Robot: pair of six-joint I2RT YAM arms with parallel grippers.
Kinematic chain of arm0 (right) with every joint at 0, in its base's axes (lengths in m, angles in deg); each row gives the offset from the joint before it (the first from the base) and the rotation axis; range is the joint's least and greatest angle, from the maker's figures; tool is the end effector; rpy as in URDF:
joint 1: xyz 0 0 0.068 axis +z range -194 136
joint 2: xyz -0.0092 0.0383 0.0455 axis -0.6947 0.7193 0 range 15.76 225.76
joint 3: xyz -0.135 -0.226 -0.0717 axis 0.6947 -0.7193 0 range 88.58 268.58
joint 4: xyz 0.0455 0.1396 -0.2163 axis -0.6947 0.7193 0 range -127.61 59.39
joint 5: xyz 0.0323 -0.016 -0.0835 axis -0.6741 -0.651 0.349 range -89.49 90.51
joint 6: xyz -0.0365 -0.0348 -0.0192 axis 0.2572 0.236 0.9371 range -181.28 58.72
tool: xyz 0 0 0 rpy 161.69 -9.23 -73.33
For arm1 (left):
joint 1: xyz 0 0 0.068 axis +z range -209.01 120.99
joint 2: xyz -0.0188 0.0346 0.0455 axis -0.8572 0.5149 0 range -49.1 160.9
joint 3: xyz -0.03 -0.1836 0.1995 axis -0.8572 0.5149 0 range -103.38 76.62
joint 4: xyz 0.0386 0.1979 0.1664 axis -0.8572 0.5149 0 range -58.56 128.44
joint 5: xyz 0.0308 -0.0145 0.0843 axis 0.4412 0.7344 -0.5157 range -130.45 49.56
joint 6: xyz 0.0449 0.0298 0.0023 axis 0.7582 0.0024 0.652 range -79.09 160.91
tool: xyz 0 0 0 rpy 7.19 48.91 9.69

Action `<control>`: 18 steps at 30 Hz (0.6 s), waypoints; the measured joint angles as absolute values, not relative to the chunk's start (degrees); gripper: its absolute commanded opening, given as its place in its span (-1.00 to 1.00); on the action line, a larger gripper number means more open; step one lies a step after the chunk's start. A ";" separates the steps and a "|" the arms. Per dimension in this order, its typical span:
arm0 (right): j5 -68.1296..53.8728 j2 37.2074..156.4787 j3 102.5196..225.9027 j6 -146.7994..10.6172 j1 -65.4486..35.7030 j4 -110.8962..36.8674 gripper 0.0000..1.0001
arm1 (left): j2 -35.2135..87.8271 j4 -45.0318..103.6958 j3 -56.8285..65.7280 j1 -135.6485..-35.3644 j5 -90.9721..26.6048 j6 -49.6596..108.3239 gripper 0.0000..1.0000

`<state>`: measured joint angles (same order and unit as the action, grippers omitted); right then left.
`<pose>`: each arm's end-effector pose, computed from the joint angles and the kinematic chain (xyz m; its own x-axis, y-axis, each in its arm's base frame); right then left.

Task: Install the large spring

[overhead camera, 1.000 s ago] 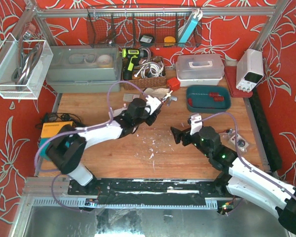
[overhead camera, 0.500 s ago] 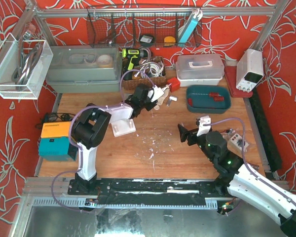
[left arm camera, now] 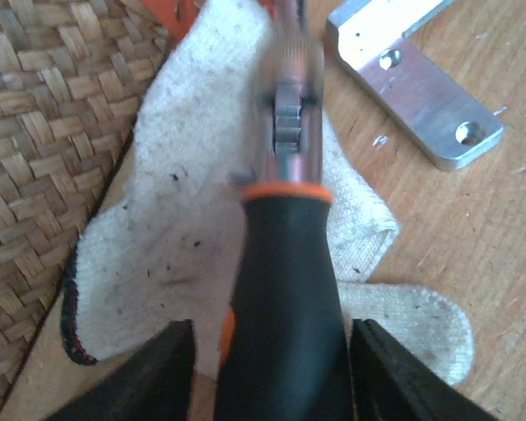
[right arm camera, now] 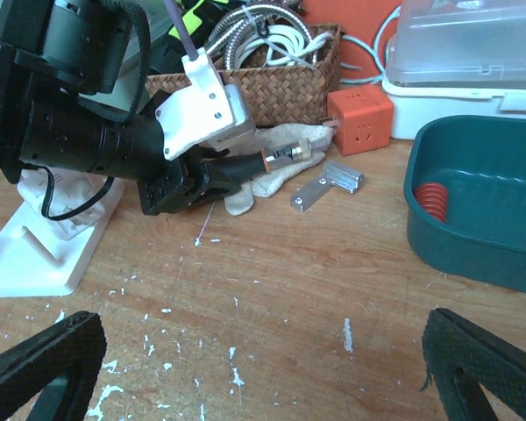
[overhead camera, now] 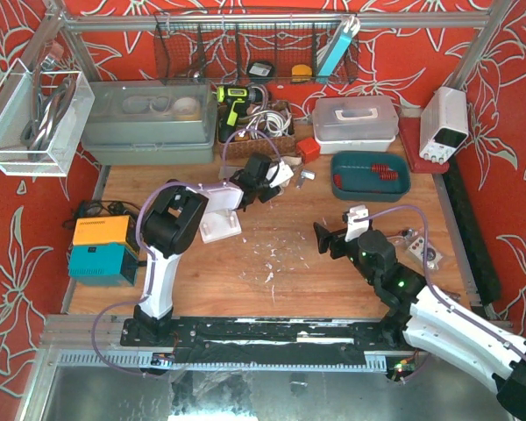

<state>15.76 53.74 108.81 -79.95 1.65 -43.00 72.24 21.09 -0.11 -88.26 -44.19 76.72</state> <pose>0.1250 0.1146 0.2352 -0.3051 0.1299 -0.9434 -0.4356 0.8619 0.2596 0.4062 -0.2249 0.1480 -0.1406 0.7479 -0.6487 0.6446 0.5665 0.5134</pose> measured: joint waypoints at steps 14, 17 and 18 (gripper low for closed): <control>16.70 55.09 108.94 -80.02 1.65 -42.76 0.98 | 65.27 20.80 0.41 -88.70 -44.37 67.92 0.99; 18.14 57.52 110.88 -81.20 1.65 -40.77 0.98 | 58.84 20.74 2.49 -89.14 -44.74 61.77 1.00; 18.62 58.68 112.04 -81.75 1.65 -39.68 0.98 | 56.63 20.96 2.99 -89.31 -44.85 59.59 1.00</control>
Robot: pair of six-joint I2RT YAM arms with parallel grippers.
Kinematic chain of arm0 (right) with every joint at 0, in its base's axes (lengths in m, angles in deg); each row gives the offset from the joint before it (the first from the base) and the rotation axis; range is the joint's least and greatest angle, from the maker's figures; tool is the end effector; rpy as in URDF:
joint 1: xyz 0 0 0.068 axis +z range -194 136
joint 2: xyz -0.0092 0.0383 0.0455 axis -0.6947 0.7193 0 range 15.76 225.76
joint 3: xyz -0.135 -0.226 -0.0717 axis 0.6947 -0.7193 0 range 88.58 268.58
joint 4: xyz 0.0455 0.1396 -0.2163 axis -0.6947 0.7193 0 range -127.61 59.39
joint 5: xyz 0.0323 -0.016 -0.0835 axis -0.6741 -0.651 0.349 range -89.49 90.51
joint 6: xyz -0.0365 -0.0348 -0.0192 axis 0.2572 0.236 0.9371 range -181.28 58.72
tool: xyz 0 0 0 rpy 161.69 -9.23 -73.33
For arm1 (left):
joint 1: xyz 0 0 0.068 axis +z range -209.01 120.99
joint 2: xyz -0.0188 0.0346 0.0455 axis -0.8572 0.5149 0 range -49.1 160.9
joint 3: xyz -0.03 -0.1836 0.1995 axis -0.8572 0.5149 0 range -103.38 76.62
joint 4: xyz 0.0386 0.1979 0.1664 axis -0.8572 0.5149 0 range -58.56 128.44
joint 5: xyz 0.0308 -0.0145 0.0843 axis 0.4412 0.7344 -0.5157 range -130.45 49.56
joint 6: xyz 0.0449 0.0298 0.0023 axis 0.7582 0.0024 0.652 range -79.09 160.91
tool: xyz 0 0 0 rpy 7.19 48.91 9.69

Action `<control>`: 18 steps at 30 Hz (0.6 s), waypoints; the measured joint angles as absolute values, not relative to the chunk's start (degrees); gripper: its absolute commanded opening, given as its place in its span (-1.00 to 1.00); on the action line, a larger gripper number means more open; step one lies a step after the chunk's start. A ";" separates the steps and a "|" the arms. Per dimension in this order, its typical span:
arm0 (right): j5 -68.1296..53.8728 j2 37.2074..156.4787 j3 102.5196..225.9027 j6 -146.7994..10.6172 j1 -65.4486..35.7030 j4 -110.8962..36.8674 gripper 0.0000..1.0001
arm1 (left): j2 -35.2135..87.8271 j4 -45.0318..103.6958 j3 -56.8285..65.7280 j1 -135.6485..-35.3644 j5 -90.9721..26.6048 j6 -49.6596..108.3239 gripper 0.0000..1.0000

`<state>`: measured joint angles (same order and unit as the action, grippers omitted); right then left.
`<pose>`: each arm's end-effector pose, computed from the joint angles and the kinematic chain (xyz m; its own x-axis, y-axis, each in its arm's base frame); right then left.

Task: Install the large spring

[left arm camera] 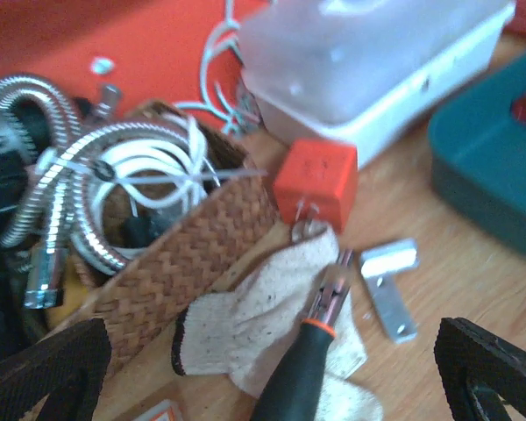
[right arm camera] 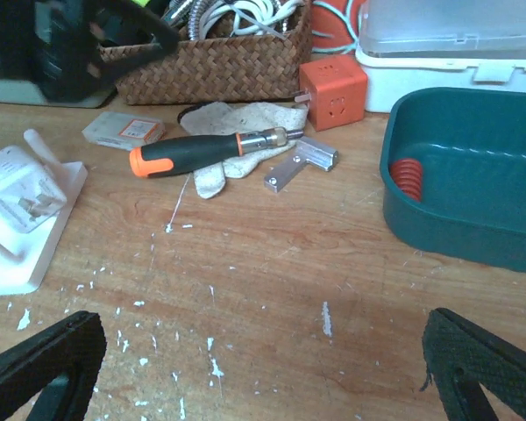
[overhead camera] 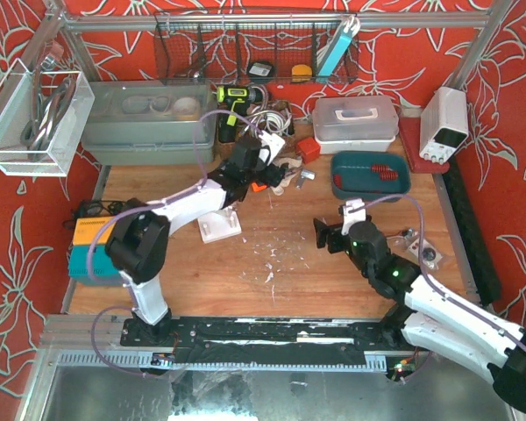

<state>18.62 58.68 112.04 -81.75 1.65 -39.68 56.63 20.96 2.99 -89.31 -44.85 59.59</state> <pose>0.1341 0.1214 0.2360 -0.3609 0.1065 -0.9265 -0.3695 0.8958 0.2469 0.3750 -0.2160 0.2479 -0.1600 0.4634 -0.8716 0.5200 0.7901 0.3246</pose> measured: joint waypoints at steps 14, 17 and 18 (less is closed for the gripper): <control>8.02 71.14 132.74 -82.51 1.65 -28.40 0.96 | 35.65 33.26 14.58 -85.27 -43.03 31.90 0.88; 5.55 74.26 130.95 -81.51 1.65 -30.80 0.96 | 35.02 34.75 18.73 -82.16 -42.47 29.86 0.70; 5.09 75.16 129.96 -81.31 1.65 -31.46 0.96 | 35.00 35.18 19.98 -81.18 -42.25 29.45 0.67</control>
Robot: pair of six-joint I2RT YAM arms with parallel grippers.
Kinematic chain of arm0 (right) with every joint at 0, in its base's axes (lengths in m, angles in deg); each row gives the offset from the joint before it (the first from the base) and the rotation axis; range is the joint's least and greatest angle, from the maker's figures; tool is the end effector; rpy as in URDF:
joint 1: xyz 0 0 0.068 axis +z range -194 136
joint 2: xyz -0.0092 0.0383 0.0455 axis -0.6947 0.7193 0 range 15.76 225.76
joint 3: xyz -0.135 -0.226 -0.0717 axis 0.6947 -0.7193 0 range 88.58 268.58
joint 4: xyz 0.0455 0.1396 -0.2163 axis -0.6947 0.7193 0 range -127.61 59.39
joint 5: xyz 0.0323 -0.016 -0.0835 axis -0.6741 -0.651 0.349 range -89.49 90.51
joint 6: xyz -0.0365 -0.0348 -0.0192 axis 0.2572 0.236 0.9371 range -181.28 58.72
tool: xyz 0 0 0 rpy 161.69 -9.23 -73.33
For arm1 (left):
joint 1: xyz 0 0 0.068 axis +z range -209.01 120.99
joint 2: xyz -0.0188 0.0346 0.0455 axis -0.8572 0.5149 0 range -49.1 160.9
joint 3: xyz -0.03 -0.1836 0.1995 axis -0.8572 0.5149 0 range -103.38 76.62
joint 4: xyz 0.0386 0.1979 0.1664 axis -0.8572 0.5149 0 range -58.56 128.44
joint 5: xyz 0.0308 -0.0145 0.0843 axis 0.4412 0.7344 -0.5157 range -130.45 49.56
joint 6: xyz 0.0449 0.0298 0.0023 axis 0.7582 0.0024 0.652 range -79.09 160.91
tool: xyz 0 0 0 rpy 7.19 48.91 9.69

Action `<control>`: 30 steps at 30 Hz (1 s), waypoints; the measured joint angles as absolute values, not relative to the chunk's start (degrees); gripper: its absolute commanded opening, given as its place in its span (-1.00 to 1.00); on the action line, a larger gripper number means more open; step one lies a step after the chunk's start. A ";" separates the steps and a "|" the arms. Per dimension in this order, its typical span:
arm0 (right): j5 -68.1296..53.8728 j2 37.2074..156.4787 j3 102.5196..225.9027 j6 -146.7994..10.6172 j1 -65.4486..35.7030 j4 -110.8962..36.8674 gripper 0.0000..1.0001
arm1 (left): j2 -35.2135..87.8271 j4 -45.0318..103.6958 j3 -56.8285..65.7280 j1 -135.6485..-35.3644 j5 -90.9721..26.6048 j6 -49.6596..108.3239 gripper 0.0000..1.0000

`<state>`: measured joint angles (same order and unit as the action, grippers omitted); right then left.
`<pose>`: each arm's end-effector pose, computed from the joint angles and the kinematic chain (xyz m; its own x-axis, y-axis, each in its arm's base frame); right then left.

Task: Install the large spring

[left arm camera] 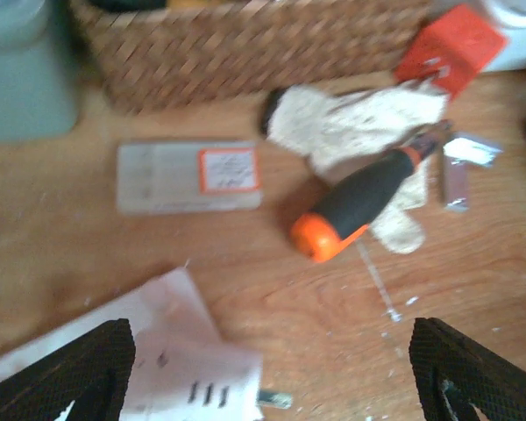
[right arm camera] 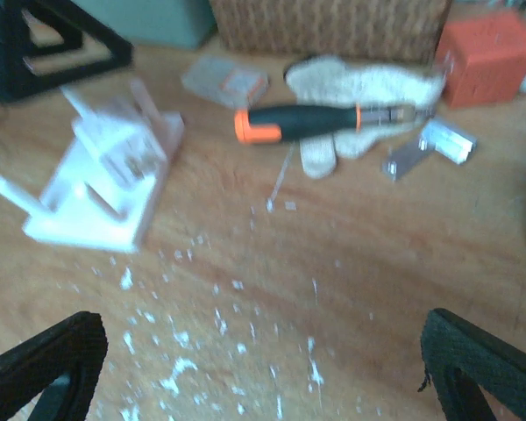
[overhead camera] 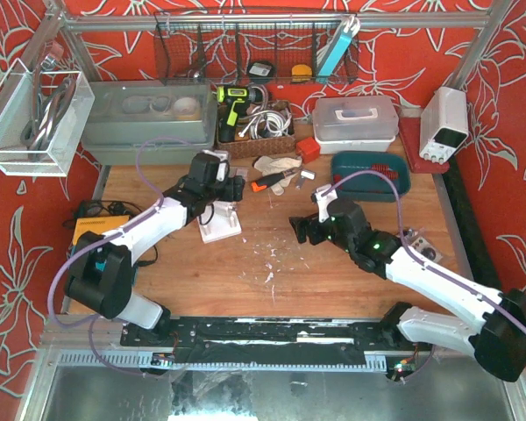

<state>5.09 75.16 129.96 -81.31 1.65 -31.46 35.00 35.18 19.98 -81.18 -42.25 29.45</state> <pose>0.1677 0.1675 0.2772 -0.4956 -0.0184 -0.8683 -0.5238 0.8038 0.2820 0.3075 -0.1241 0.2596 -0.5402 0.0057 -0.8415 0.2498 0.9560 -0.1539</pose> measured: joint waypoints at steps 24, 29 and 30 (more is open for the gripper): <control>4.57 79.14 123.47 -78.71 1.65 -38.52 0.96 | 39.93 41.24 21.94 -78.32 -46.36 32.18 0.65; 4.61 79.14 123.41 -78.69 1.65 -38.56 0.96 | 42.30 41.54 21.83 -78.16 -45.85 32.40 0.66; 4.63 79.14 123.41 -78.69 1.65 -38.56 0.96 | 42.54 41.65 21.83 -78.14 -45.72 32.40 0.66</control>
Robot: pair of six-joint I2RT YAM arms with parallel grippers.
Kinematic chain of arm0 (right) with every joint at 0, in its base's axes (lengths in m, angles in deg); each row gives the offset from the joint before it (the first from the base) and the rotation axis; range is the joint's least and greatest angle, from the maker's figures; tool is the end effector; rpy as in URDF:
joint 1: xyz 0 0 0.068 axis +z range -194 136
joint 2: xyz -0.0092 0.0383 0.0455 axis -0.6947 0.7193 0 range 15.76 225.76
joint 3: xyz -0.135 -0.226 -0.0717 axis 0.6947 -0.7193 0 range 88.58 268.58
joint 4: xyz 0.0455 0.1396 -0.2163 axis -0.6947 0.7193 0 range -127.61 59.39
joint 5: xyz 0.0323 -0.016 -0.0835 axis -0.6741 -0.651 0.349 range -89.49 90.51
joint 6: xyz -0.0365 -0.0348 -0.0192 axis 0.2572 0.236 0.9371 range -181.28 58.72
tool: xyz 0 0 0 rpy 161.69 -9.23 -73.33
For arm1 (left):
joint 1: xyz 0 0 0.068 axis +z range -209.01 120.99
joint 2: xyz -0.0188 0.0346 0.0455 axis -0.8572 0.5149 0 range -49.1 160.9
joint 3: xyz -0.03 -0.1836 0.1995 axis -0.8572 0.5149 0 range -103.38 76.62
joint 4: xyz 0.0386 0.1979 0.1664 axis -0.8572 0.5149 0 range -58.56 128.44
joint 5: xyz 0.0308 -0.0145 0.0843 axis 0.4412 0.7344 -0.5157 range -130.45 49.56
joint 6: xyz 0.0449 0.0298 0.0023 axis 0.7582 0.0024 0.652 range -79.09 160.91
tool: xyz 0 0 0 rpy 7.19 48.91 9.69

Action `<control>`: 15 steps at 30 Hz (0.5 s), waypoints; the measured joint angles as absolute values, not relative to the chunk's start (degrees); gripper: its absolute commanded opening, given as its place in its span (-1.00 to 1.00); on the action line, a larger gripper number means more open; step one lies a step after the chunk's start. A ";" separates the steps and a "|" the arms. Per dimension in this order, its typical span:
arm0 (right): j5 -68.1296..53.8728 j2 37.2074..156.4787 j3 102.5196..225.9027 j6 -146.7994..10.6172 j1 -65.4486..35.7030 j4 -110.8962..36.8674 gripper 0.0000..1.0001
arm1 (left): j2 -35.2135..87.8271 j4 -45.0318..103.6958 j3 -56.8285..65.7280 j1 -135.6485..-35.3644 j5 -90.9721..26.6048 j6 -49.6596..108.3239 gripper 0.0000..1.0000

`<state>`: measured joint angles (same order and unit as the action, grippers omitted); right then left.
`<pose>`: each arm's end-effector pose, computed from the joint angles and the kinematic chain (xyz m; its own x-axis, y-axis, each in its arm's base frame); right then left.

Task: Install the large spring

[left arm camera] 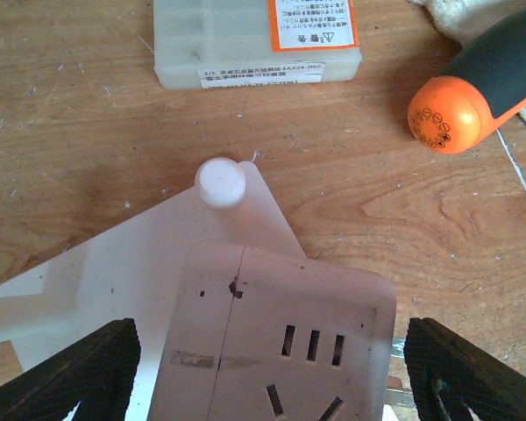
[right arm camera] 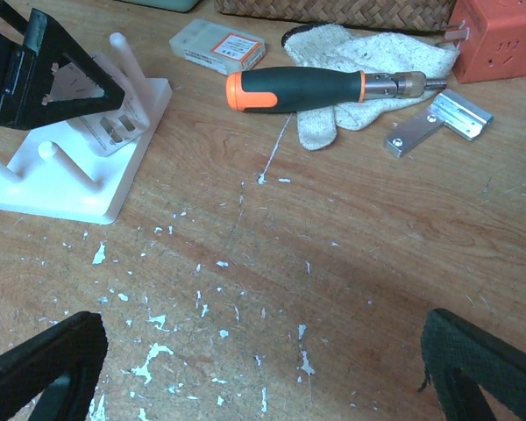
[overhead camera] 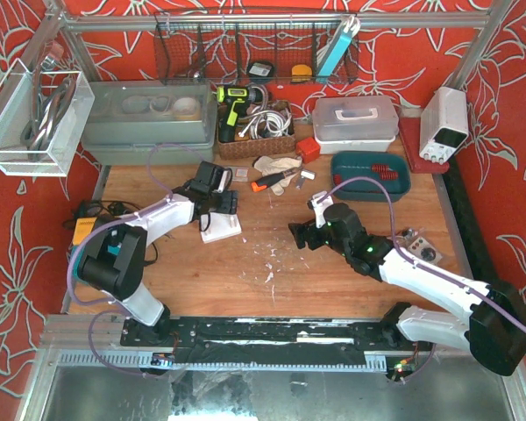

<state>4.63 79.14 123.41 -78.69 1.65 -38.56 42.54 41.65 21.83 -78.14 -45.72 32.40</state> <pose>0.1714 0.1717 0.2344 -0.5091 -0.0937 -0.8556 -0.5412 0.8078 0.2336 0.3167 -0.1064 0.1983 -0.7236 0.0951 -0.6836 0.1618 0.9862 -0.0342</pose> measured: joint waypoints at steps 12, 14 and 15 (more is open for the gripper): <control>5.20 79.14 123.41 -78.64 1.65 -38.69 0.96 | 43.98 41.92 21.77 -78.12 -45.50 32.40 0.52; 5.33 79.14 123.41 -78.62 1.65 -38.71 0.96 | 44.37 42.11 21.77 -78.12 -45.55 32.55 0.42; 5.44 79.14 123.41 -78.62 1.65 -38.71 0.96 | 44.46 42.18 21.77 -78.12 -45.53 32.60 0.35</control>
